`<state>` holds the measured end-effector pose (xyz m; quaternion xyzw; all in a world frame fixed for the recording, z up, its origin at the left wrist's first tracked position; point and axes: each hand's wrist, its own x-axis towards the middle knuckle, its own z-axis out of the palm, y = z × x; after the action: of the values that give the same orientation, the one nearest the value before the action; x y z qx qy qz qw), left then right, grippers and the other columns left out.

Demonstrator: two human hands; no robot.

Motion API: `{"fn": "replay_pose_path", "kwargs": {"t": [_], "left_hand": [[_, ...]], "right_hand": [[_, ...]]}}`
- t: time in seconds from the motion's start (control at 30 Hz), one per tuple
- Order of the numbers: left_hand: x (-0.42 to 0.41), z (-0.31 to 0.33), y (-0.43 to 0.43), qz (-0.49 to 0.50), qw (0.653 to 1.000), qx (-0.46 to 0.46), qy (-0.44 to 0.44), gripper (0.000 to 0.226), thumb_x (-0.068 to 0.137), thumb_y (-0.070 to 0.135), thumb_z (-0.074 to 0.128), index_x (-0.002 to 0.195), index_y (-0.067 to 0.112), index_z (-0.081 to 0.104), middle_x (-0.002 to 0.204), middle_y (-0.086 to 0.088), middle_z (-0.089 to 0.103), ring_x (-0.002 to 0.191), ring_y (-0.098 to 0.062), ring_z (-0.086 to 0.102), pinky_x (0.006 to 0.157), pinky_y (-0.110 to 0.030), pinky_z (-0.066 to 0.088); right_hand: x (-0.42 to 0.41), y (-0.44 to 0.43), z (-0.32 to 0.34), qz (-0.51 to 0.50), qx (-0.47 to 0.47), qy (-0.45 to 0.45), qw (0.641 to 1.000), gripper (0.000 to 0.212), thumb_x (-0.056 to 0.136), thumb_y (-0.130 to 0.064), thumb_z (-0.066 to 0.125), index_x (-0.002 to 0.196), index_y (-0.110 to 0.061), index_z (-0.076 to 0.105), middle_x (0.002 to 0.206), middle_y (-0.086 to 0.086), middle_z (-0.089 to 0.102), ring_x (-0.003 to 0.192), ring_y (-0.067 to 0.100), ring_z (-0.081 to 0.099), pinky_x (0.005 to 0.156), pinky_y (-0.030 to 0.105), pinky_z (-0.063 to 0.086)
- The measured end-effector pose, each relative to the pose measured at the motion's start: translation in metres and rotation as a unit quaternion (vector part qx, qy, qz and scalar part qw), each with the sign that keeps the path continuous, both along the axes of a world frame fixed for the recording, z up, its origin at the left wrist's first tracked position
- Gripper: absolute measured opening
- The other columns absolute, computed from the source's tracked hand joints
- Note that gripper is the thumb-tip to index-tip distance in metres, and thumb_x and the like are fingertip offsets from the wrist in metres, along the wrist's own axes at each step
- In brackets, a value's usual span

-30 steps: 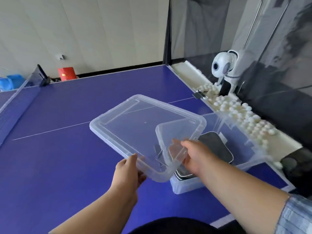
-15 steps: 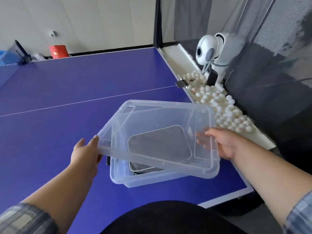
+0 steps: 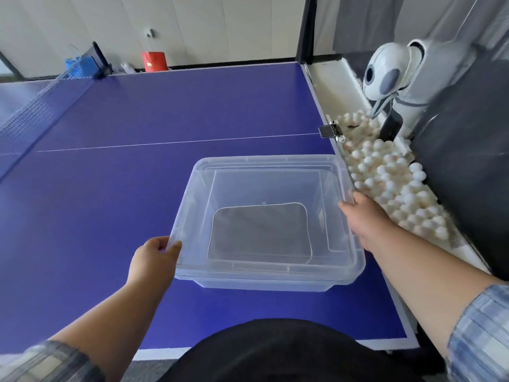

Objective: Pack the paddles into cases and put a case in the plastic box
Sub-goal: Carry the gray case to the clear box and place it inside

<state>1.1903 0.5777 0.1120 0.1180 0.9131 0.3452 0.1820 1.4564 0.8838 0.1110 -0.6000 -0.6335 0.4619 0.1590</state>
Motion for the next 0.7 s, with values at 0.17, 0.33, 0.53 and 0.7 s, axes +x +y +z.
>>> {"fn": "replay_pose_path", "kwargs": {"t": [0.17, 0.33, 0.53, 0.7], "left_hand": [[0.009, -0.013, -0.002, 0.02, 1.0, -0.023, 0.004, 0.024, 0.095, 0.035, 0.053, 0.111, 0.02, 0.062, 0.085, 0.004, 0.064, 0.067, -0.02, 0.061, 0.05, -0.028, 0.041], [0.009, -0.016, 0.003, 0.002, 0.999, -0.042, 0.032, 0.022, 0.09, 0.033, 0.044, 0.089, 0.021, 0.063, 0.069, -0.002, 0.065, 0.052, -0.025, 0.056, 0.048, -0.029, 0.044], [0.012, -0.013, 0.009, -0.038, 0.996, -0.042, 0.071, 0.026, 0.093, 0.02, 0.036, 0.108, 0.027, 0.057, 0.079, 0.006, 0.061, 0.065, -0.019, 0.059, 0.052, -0.028, 0.044], [0.023, -0.004, 0.023, -0.005, 0.989, -0.117, 0.085, 0.061, 0.091, 0.011, 0.041, 0.148, 0.031, 0.029, 0.147, -0.003, 0.036, 0.13, -0.033, 0.04, 0.102, -0.052, 0.041]], "right_hand": [[-0.001, 0.0, -0.016, 0.013, -0.027, 0.007, 1.0, 0.054, 0.096, -0.034, 0.052, 0.149, -0.032, 0.041, 0.141, 0.0, 0.056, 0.106, 0.023, 0.06, 0.096, 0.04, 0.05], [-0.003, -0.001, -0.024, 0.068, 0.018, -0.086, 0.994, 0.057, 0.1, -0.038, 0.045, 0.154, -0.025, 0.032, 0.153, 0.007, 0.045, 0.13, 0.033, 0.051, 0.105, 0.045, 0.045], [-0.007, 0.003, -0.031, 0.084, 0.047, -0.172, 0.98, 0.062, 0.1, -0.047, 0.04, 0.157, -0.03, 0.02, 0.158, 0.008, 0.037, 0.135, 0.038, 0.044, 0.104, 0.049, 0.045], [-0.002, 0.0, -0.031, 0.057, -0.026, -0.101, 0.993, 0.062, 0.097, -0.049, 0.043, 0.154, -0.041, 0.021, 0.151, 0.003, 0.045, 0.123, 0.034, 0.054, 0.093, 0.041, 0.048]]}}
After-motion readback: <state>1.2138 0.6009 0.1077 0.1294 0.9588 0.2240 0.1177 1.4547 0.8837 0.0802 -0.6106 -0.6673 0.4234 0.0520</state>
